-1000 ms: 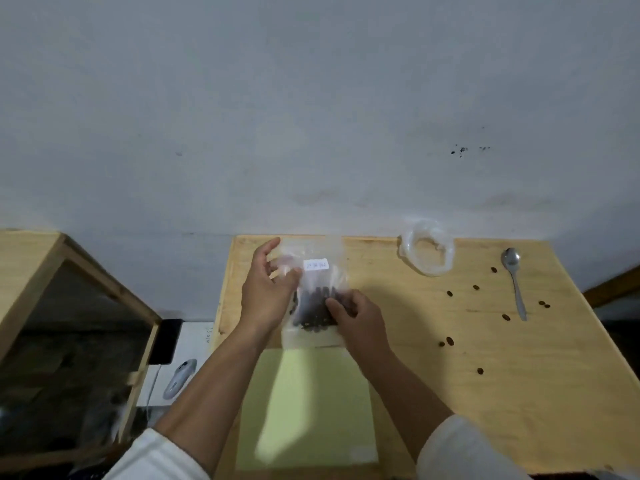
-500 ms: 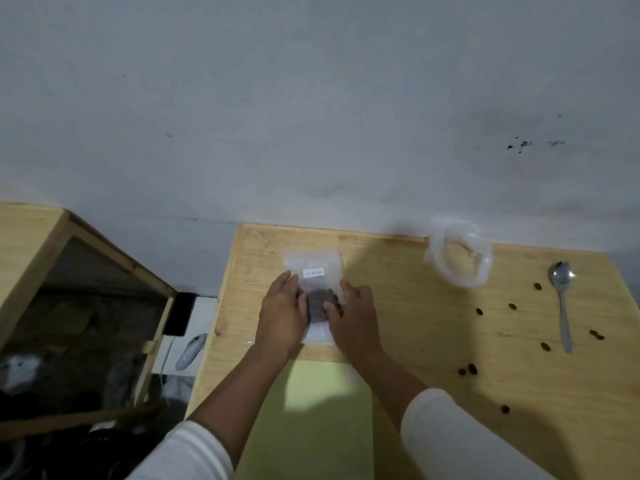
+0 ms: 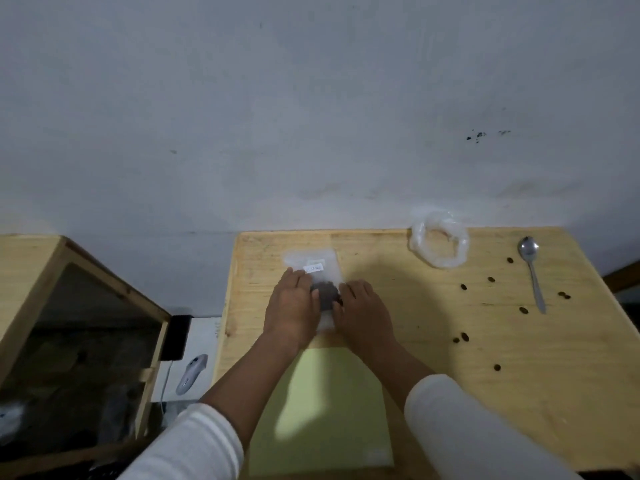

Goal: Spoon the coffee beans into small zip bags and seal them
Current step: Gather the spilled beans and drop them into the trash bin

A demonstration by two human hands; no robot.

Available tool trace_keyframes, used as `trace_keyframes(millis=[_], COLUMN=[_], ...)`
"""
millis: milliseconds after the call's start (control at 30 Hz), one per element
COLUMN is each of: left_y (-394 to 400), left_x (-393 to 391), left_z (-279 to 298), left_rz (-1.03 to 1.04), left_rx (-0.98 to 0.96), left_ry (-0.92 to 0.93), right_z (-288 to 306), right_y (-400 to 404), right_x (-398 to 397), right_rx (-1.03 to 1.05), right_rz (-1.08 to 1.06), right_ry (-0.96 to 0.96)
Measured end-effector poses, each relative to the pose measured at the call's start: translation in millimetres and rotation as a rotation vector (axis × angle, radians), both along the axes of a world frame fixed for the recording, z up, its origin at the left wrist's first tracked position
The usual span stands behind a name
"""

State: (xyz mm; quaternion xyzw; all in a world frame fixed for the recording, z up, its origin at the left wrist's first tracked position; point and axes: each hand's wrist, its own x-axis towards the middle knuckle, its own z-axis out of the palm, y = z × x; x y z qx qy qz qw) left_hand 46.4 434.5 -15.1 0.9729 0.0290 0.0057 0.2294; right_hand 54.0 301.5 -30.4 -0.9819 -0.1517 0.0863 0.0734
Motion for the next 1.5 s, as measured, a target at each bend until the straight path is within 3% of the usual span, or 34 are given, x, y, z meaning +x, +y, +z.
trace_keyframes(millis=[167,500,600,700,967,1067,1200,1267,1333,1500], left_y=[-19.9,-98.2,-126.4,-157.0,-205.1,-213.7,-216.3,-216.2,-216.5,-215.9], left_x=[-33.8,-96.4,-95.5,-86.5,-56.2,-49.5,-50.6,-50.1,-50.1,-49.7], left_z=[6.3,-26.7,-41.3,-50.1,-72.9,-77.8,-86.7,-87.6,-87.3,-89.2], left_rz=[-0.24,-0.351,-0.373,-0.244,-0.107,-0.043,-0.024,-0.021,-0.019,-0.001], left_rx=[-0.14,-0.233,-0.173,-0.244,-0.074,-0.031,0.001,-0.003,0.003,-0.002], left_ry=[-0.238,-0.015,0.042,0.143,-0.044,-0.052,-0.057,-0.054,-0.06,-0.071], right_z=[13.9,-8.8,-14.7,-23.5,-38.0,-32.0,-17.0,-13.8,-16.3,-31.9], right_y=[-37.1,-163.4,-191.6,-215.9,-248.9,-253.9,-248.6,-246.9,-246.4,-242.9], right_x=[-41.2,-108.3,-107.5,-100.2,-83.4,-76.9,-57.8,-49.8,-43.7,-31.5], right_rx=[0.157,0.23,0.258,0.281,0.336,0.492,0.977,1.059,0.989,0.63], right_rz=[-0.295,-0.716,-0.737,-0.673,-0.424,-0.473,-0.866,-0.93,-0.833,-0.404], right_ry=[-0.039,-0.037,0.007,0.017,-0.032,0.03,0.297,0.385,0.372,0.132])
